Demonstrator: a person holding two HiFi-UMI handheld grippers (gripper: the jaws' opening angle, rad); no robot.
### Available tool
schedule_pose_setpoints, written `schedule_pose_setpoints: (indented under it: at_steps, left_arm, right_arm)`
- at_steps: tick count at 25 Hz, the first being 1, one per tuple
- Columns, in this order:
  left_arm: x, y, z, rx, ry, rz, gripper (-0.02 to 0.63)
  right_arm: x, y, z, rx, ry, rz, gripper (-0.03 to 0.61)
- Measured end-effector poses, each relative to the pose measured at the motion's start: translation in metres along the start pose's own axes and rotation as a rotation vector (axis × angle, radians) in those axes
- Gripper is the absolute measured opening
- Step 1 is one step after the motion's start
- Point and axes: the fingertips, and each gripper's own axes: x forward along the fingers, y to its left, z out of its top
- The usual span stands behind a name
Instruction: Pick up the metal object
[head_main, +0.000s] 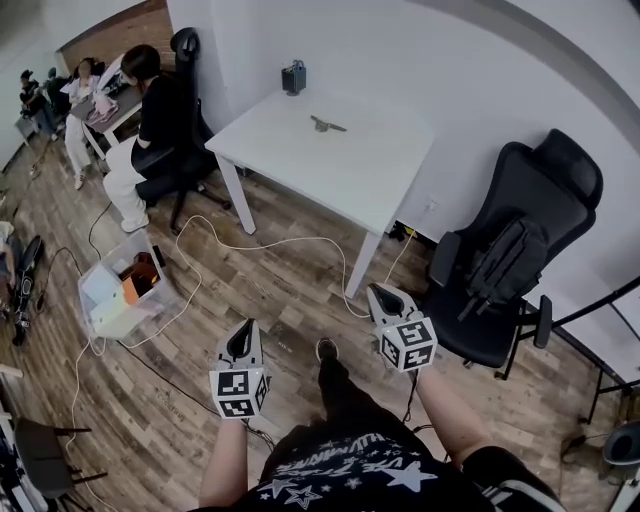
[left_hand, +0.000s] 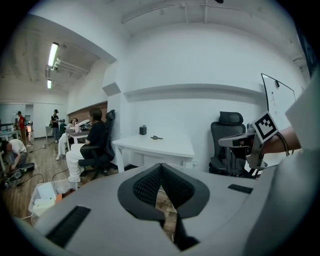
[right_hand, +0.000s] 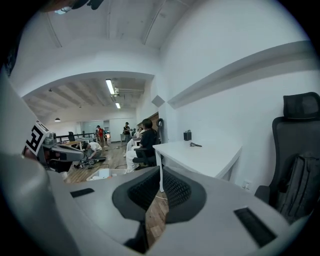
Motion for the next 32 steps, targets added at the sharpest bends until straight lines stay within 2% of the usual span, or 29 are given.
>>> schedule_pose_setpoints:
  at_steps: [5,16,24,32]
  left_arm:
    - [0.066,0.025,0.024,0.017,0.0,0.017,0.02]
    - [0.236,0.053,0.097,0.053,0.001,-0.003,0.02]
    - [0.322,0.058,0.135,0.075,-0.016,-0.013,0.02]
    - [0.384,0.069,0.158,0.087,-0.009,-0.059,0.02]
  right_arm:
    - [0.073,-0.041,0.023,0.004,-0.019,0.031,0.051]
    - [0.218,-0.149,0.077,0.043,-0.018,0.024,0.051]
    - [0.27,-0.211,0.088,0.067,-0.019,-0.029,0.051]
    - [0.307,-0.239,0.093,0.111,0.0,-0.06,0.051]
